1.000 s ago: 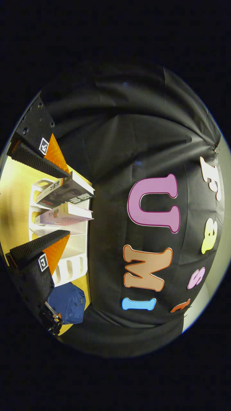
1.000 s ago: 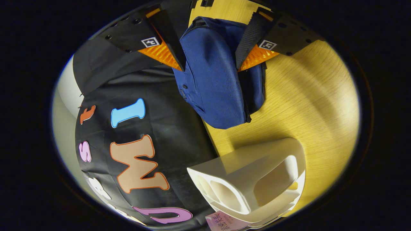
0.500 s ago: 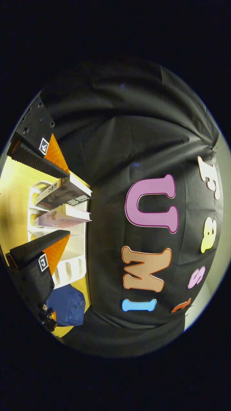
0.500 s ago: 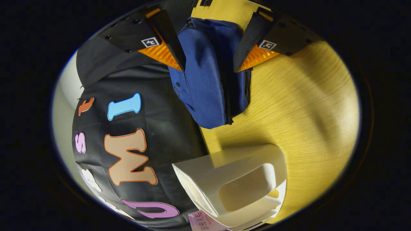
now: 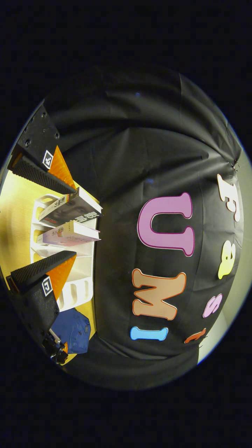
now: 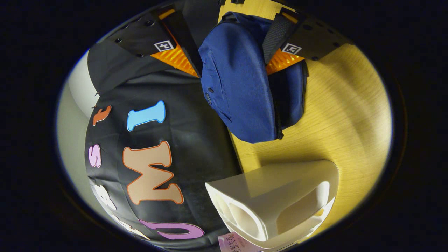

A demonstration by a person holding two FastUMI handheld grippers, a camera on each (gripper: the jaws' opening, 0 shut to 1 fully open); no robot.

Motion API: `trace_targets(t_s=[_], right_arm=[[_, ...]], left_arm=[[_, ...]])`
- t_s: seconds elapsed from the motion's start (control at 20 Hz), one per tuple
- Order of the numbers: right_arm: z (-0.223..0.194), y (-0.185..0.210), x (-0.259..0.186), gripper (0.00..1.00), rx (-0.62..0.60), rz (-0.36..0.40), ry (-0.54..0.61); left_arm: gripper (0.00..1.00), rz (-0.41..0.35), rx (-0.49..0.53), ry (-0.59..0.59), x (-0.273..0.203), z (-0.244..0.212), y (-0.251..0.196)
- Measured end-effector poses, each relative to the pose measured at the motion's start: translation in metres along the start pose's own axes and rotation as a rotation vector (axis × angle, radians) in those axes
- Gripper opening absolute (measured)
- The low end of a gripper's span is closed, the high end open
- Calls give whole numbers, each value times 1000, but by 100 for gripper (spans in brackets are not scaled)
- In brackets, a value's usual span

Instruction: Open the schoolbag, grab two books from the bookshelf and put them into the schoolbag.

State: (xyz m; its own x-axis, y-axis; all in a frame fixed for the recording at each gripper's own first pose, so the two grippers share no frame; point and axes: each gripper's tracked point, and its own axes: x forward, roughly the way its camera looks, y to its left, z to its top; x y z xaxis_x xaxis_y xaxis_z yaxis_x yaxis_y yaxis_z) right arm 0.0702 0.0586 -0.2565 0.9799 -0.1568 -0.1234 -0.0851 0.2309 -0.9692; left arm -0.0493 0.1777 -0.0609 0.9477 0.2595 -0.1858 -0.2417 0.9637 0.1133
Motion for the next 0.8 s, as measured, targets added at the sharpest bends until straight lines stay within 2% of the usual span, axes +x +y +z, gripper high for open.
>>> trace_targets(t_s=[0.05, 0.25, 0.35, 0.4, 0.45, 0.65, 0.7, 0.75, 0.8], right_arm=[[-3, 3, 5, 95, -5, 1, 4], [-13, 15, 25, 95, -18, 23, 19], [-14, 19, 33, 87, -4, 39, 18], [-12, 17, 35, 87, -4, 32, 9], [-9, 17, 35, 81, -5, 29, -1], [2, 8, 37, 39, -17, 12, -48], [4, 4, 36, 21, -19, 5, -55], [1, 4, 38, 17, -8, 23, -53], [-1, 5, 40, 17, 0, 42, -46]], left_arm=[[92, 2, 0, 0, 0, 0, 0], [95, 5, 8, 3, -2, -1, 0], [95, 8, 14, 1, -2, 0, 1], [94, 10, 18, 2, -2, 0, 1], [94, 13, 23, 0, -2, 1, 1], [95, 14, 38, -10, 0, 8, 1], [94, 14, 40, -11, 1, 8, 1], [94, 16, 42, -12, 2, 9, 1], [95, 16, 43, -13, 2, 10, 1]])
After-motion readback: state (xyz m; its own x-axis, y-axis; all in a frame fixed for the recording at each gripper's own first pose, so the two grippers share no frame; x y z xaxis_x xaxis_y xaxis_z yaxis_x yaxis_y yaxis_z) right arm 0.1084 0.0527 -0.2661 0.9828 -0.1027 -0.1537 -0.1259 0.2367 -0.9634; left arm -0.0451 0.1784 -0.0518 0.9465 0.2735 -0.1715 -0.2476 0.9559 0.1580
